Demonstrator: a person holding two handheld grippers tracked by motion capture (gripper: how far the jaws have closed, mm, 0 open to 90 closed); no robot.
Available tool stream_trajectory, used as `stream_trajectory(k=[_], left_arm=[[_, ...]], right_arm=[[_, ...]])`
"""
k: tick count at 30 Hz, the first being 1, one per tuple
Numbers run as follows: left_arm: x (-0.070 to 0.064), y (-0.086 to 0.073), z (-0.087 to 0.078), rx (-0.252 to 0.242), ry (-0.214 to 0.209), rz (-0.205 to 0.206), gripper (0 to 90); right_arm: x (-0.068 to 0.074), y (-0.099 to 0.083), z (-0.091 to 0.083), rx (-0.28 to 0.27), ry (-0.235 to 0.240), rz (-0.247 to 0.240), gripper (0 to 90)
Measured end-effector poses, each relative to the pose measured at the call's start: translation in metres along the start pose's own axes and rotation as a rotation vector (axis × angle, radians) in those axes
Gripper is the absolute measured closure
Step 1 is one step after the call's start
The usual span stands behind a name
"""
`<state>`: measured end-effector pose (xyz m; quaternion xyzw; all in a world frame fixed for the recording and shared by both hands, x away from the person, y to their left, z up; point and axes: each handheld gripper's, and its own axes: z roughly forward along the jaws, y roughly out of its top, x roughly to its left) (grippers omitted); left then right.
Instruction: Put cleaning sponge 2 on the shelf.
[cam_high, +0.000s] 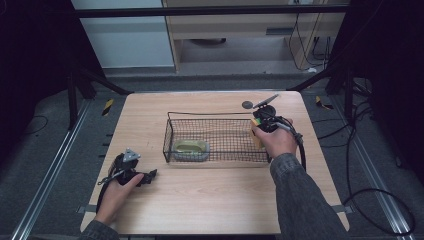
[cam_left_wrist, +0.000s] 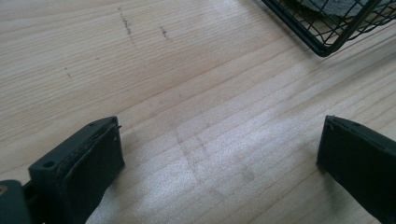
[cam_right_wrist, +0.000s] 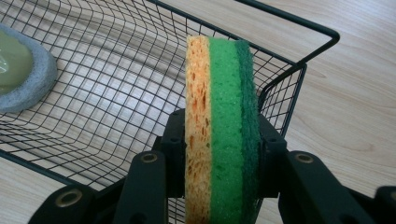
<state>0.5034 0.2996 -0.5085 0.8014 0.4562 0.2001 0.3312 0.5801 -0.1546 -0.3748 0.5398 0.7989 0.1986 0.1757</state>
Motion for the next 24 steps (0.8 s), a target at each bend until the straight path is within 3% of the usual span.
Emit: stream_trajectory(k=[24], left_arm=[[0.000, 0.001, 0.001, 0.000, -0.001, 0.000, 0.0]], right_arm=[[-0.006, 0.003, 0.021, 0.024, -0.018, 0.030, 64.0]])
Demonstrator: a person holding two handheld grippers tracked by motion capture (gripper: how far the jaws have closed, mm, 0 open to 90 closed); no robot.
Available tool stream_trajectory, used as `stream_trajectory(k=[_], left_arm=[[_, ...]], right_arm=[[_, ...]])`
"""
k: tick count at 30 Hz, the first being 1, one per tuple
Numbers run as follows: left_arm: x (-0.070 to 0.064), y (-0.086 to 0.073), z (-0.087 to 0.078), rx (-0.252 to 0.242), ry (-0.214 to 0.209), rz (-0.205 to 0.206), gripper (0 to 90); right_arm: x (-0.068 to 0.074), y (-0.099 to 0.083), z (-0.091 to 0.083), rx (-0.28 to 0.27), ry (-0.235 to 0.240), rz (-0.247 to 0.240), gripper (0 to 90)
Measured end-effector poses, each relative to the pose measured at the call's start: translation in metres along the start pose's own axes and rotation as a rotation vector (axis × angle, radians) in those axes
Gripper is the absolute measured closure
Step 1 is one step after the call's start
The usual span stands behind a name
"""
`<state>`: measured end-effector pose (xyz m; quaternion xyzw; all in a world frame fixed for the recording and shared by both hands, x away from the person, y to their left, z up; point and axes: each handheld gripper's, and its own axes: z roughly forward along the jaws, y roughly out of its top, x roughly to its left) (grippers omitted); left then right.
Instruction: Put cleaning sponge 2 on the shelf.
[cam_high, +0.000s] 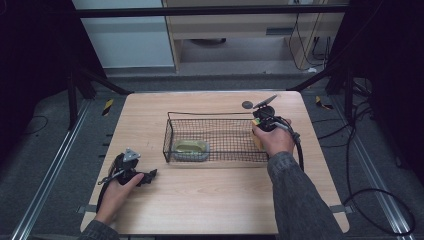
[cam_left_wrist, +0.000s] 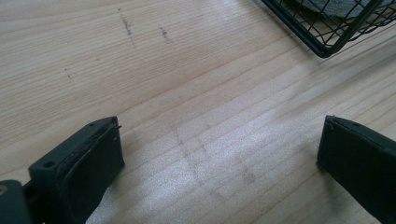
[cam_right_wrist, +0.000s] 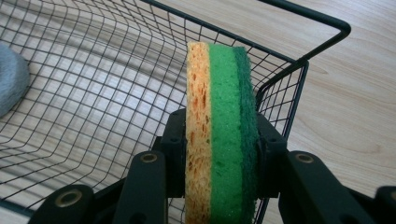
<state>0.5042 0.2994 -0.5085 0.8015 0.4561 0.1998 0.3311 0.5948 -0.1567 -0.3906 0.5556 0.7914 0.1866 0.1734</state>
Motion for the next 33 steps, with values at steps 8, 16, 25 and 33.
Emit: stream_trajectory(k=[8, 16, 25, 33], left_arm=[[0.000, 0.000, 0.000, 0.000, -0.001, 0.001, 0.0], [0.000, 0.001, 0.001, 0.000, -0.002, 0.001, 0.0], [0.000, 0.001, 0.001, 0.000, -0.002, 0.000, 0.0], [0.000, 0.001, 0.000, 0.003, -0.002, 0.004, 0.0]], right_arm=[[-0.003, 0.002, 0.012, 0.010, -0.012, 0.013, 63.8], [0.002, 0.003, 0.019, 0.022, -0.012, 0.003, 61.5], [0.014, 0.004, 0.020, 0.039, 0.011, -0.016, 51.5], [0.026, 0.005, 0.011, 0.021, 0.036, -0.024, 41.4]])
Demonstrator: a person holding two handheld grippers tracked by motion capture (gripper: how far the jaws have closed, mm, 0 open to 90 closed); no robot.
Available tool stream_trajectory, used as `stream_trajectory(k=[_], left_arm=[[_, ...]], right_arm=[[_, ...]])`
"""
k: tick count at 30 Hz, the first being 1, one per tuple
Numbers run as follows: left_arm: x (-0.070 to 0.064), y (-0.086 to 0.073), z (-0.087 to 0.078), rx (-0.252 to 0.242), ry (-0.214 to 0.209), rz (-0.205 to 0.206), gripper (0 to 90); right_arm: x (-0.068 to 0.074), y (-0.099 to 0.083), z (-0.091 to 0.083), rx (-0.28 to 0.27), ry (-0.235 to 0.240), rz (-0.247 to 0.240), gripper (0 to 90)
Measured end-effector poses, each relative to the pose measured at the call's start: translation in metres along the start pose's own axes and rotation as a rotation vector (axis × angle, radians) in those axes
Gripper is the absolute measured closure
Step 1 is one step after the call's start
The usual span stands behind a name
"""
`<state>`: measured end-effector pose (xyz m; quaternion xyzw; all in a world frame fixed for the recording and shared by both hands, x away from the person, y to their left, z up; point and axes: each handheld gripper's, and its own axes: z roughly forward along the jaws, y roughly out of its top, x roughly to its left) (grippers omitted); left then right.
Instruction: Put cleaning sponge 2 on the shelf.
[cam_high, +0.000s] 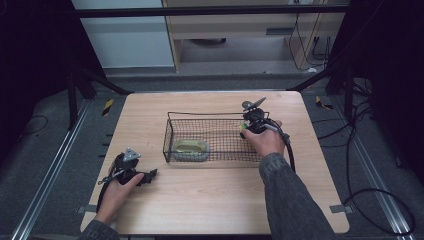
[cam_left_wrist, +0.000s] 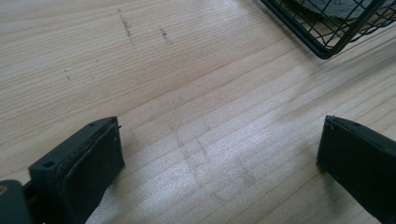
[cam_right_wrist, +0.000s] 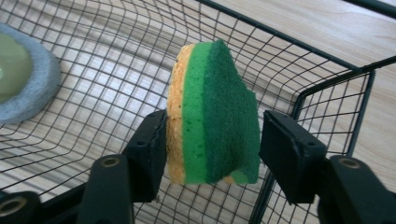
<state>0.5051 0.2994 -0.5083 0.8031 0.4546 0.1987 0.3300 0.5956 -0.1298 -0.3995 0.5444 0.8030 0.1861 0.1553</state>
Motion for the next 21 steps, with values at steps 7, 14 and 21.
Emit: stream_trajectory(k=[7, 14, 21], left_arm=[[0.000, 0.000, 0.000, 0.000, 0.000, 0.000, 0.0], [0.000, 0.000, 0.000, 0.000, 0.000, 0.000, 0.0], [0.000, 0.000, 0.000, 0.000, 0.000, 0.000, 0.0]], right_arm=[[0.009, -0.001, -0.002, -0.003, 0.018, 0.003, 34.8], [0.016, 0.001, -0.003, -0.012, 0.036, 0.004, 30.3], [0.017, 0.000, -0.005, -0.020, 0.032, -0.001, 28.3]])
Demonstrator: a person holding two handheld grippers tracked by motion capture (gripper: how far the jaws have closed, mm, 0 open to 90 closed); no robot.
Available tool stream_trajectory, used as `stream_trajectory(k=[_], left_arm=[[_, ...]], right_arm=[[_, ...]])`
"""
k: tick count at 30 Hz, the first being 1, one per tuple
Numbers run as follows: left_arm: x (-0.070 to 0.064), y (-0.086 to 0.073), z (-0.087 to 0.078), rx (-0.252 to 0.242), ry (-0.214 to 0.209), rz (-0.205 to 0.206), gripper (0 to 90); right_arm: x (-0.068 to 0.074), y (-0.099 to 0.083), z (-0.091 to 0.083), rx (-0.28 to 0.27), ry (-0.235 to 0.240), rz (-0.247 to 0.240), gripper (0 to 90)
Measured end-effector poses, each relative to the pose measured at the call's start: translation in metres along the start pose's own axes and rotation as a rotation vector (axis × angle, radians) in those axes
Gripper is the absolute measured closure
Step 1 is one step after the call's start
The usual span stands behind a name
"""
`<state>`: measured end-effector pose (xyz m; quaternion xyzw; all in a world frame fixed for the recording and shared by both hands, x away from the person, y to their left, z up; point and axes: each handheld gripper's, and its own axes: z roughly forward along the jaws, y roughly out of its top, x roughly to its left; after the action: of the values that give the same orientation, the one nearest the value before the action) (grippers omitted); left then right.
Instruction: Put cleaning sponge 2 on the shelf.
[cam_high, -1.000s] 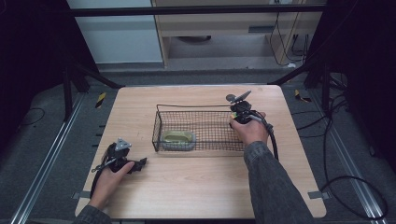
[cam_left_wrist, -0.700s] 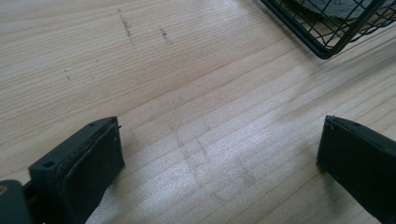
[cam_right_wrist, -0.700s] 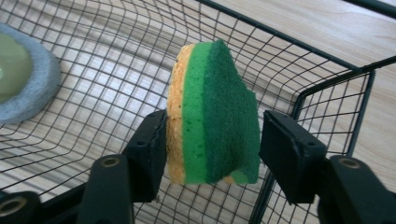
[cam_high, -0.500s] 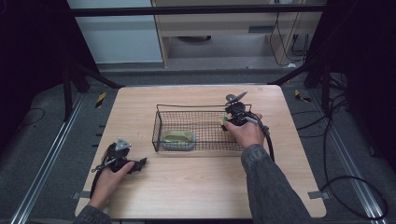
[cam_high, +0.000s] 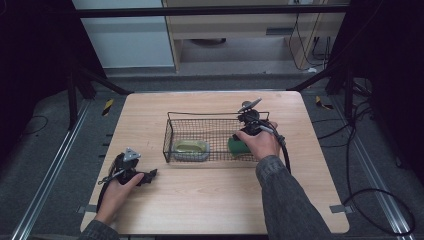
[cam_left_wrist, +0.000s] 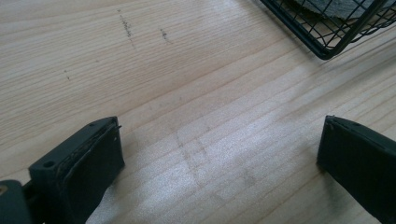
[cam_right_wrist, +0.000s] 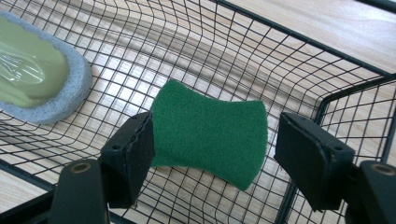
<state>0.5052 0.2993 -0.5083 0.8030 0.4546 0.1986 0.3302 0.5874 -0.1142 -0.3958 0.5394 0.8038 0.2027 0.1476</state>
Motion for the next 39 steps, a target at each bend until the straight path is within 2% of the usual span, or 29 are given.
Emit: stream_trajectory(k=[6, 9, 16, 25, 29, 34, 39], left_arm=[[0.000, 0.000, 0.000, 0.000, 0.000, 0.000, 0.0], [0.000, 0.000, 0.000, 0.000, 0.000, 0.000, 0.0], [0.000, 0.000, 0.000, 0.000, 0.000, 0.000, 0.0], [0.000, 0.000, 0.000, 0.000, 0.000, 0.000, 0.0], [0.000, 0.000, 0.000, 0.000, 0.000, 0.000, 0.0], [0.000, 0.000, 0.000, 0.000, 0.000, 0.000, 0.0], [0.000, 0.000, 0.000, 0.000, 0.000, 0.000, 0.0]], right_arm=[[-0.003, -0.002, -0.006, -0.029, 0.003, -0.012, 20.7], [-0.006, -0.005, -0.008, -0.070, 0.014, -0.016, 15.5], [-0.021, -0.015, -0.017, -0.162, 0.000, -0.024, 6.6], [-0.055, -0.035, -0.028, -0.218, -0.015, 0.034, 9.0], [-0.071, -0.047, -0.034, -0.275, -0.027, 0.058, 9.5], [-0.089, -0.064, -0.042, -0.324, -0.061, 0.051, 9.6], [-0.102, -0.078, -0.046, -0.345, -0.068, 0.066, 10.0]])
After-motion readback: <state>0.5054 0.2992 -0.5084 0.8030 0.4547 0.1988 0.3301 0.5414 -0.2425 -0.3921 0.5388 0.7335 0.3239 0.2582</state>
